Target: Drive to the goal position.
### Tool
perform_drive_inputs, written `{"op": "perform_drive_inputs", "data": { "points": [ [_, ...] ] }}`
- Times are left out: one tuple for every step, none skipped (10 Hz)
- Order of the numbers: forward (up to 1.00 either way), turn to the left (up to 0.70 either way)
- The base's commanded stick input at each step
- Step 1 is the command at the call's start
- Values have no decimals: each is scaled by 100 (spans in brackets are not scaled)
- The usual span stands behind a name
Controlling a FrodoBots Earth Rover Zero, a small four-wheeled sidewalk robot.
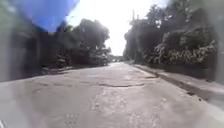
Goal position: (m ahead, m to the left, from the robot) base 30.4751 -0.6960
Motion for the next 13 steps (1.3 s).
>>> {"op": "perform_drive_inputs", "data": {
  "points": [
    [70, 0],
    [70, 0],
    [70, 0],
    [70, 0],
    [70, 0],
    [70, 0],
    [70, 0],
    [70, 0],
    [70, 0],
    [70, 0],
    [70, -8],
    [70, -28],
    [70, -35]
  ]
}}
